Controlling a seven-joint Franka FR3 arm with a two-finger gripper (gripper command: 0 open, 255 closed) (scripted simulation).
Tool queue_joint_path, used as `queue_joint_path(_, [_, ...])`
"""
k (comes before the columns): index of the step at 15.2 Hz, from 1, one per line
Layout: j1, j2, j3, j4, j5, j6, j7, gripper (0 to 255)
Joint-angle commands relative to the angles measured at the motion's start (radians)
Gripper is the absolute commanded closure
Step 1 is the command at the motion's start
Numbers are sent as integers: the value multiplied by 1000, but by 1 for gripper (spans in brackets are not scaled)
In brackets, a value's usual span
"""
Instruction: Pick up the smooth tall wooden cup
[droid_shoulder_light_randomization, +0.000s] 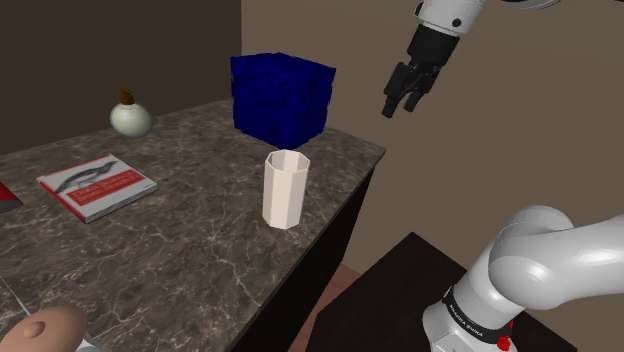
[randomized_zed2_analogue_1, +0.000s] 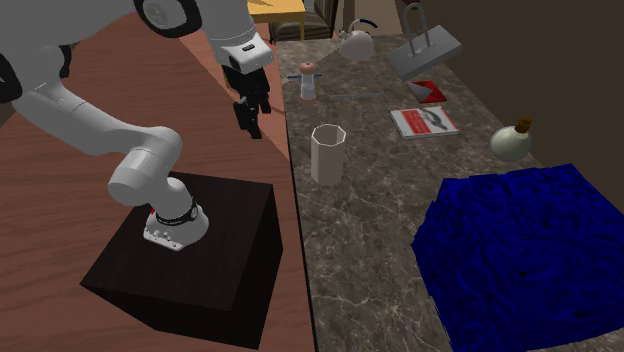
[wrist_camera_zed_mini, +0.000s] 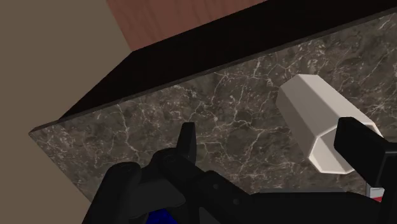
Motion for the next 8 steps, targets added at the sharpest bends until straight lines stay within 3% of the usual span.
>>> queue_joint_path(1, [0, 0, 0, 0, 0, 0, 0, 0])
queue_joint_path(8, [2, 174, 99, -20, 35, 177, 120, 0])
